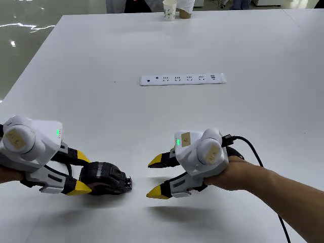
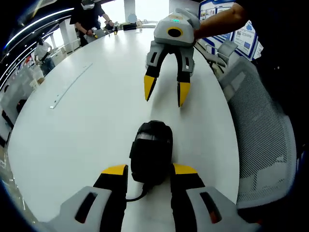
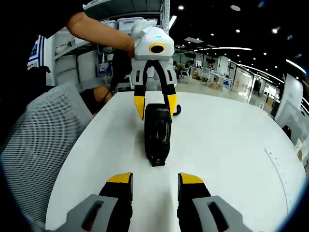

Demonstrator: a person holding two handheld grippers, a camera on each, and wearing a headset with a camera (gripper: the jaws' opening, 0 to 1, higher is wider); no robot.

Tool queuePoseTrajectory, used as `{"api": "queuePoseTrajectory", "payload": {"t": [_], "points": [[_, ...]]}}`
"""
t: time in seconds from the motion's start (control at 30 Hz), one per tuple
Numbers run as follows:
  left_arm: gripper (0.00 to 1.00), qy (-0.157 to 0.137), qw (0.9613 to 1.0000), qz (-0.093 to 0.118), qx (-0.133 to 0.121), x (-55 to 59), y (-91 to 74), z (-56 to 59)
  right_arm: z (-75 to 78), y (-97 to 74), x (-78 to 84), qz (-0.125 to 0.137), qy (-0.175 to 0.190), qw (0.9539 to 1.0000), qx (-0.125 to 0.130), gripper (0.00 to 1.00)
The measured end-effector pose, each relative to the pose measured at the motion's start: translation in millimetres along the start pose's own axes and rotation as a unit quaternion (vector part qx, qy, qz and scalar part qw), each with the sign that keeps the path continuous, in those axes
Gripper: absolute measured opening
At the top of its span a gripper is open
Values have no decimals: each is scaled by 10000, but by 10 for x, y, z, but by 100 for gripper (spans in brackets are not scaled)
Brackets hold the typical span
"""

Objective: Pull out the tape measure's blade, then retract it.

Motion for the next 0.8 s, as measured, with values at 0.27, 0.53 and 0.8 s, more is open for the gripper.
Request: {"api": "queuePoseTrajectory", "payload": {"t": [0.27, 0.53, 0.8], "points": [[25, 103, 9997, -110, 179, 9, 44, 9, 40, 132, -54, -3, -25, 9999, -105, 30], [25, 179, 9995, -111, 223, 14, 52, 11, 43, 271, -80, -46, -18, 9997, -225, 26], [24, 250, 9995, -93, 193, 17, 55, 10, 45, 399, -75, -128, -90, 9996, -248, 20]]}}
Point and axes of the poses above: the centre of the closed fingertips' face, and the gripper's own axes: y roughly forward along the fingers, z roughly to its right, x roughly out of its underside, the point moved 2 cm from there along -y, roughly backward along the fingers, and after that the axes turned 7 degrees about -z, right-handed, at the moved point
